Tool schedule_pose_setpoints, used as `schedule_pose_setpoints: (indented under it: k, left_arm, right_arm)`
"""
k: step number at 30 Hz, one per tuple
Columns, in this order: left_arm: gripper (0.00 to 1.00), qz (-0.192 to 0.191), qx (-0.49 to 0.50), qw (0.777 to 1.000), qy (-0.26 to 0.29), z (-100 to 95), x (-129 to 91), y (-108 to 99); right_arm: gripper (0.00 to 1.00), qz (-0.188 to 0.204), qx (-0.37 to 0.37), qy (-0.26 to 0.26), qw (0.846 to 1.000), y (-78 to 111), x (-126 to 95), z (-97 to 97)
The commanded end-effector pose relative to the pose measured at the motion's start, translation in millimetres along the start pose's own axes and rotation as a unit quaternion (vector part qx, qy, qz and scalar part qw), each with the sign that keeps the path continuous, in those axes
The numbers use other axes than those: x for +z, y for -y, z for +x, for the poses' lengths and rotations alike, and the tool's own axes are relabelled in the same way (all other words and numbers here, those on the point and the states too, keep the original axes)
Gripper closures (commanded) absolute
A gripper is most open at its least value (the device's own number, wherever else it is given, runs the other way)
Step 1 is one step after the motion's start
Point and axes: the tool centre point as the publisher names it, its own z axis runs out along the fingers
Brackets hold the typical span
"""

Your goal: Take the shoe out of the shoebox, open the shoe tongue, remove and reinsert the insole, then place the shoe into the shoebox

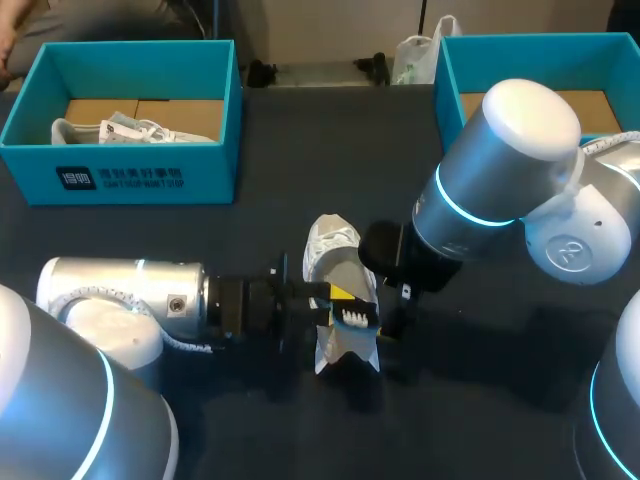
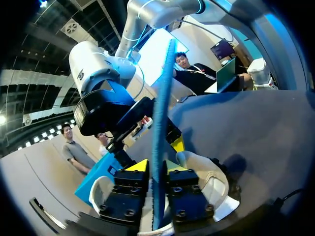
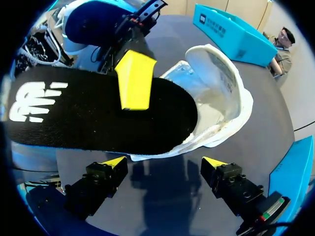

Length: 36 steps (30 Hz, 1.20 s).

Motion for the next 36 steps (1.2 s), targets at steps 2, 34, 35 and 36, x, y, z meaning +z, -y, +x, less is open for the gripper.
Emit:
schedule_pose_setpoints:
  k: [2,34,35,36]
  left_arm:
    - [1.00,-0.002,0.003,1.000,-0.004,0.5,2,1]
    - [0.62,-0.022,0.037,0.999,0.033,-8.6,-3,-17]
    - [0.60,-0.021,0.038,0.999,0.033,-9.1,-3,-15]
    - [0.60,-0.018,0.038,0.999,0.032,-9.3,-3,-12]
  right_arm:
    - [0.00,0.000,0.001,0.002,1.000,0.0,1,1.7]
    - [0.00,0.000,0.001,0.002,1.000,0.0,1,1.7]
    - [0.00,0.000,0.001,0.002,1.000,0.0,1,1.7]
    - [0.00,0.000,0.001,0.002,1.000,0.0,1,1.7]
